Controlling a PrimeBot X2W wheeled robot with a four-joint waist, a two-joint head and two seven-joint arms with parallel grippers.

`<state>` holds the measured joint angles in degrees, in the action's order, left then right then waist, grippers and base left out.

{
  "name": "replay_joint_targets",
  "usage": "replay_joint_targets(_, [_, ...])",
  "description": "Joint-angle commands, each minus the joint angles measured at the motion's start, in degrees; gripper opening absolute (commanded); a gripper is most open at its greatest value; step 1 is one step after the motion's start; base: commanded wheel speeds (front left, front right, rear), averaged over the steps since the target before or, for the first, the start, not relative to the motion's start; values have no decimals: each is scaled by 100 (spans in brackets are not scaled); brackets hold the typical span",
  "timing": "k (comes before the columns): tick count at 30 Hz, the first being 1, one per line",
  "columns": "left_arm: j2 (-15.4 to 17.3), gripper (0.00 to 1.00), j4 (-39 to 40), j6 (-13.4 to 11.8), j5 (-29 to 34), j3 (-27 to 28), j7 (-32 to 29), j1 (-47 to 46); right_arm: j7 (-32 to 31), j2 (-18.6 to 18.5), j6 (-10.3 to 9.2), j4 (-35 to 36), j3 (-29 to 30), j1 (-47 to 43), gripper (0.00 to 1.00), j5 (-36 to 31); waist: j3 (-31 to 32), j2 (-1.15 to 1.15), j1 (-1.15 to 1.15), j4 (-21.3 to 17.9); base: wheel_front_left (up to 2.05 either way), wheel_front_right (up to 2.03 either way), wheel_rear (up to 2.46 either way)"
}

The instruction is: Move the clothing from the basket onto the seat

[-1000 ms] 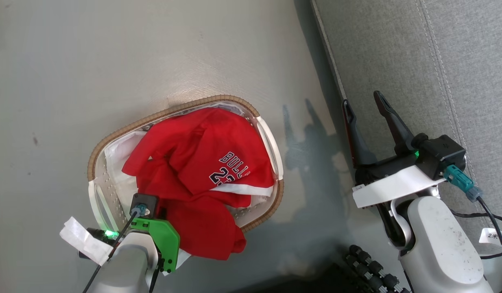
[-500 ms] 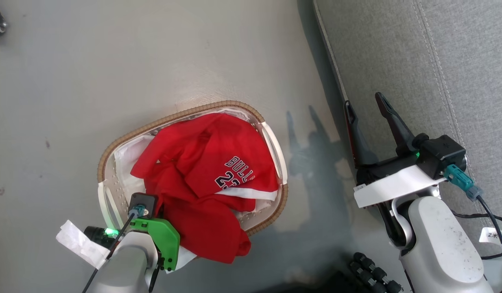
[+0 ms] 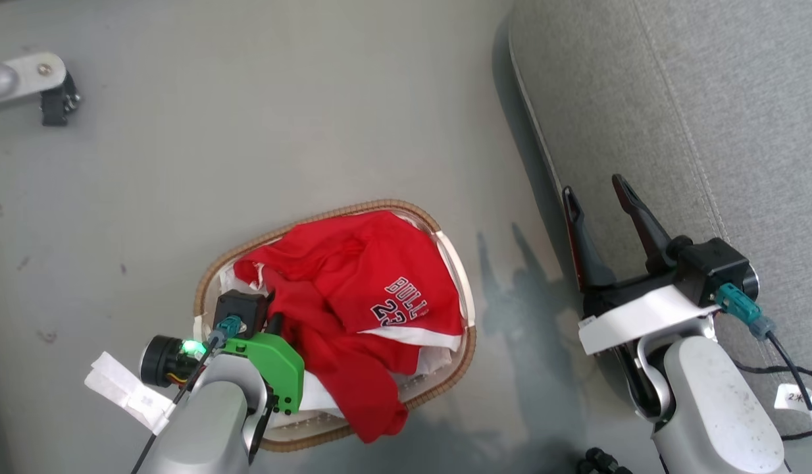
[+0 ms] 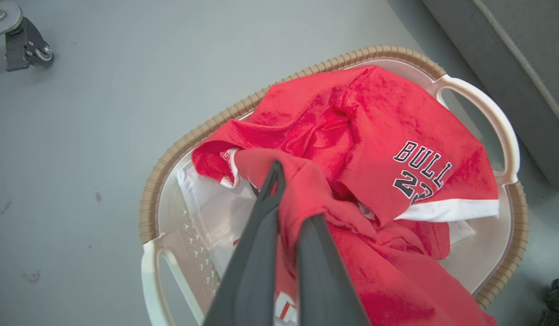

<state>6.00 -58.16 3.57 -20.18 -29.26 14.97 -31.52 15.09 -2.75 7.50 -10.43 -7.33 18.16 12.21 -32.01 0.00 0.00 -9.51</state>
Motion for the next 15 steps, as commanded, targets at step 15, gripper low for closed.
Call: replay_joint_targets(15, [315,0,1982,82,627,59,28,535,11,-25,-2,-220,237,-785,100,-331,1779,0,0,495,0,0,0])
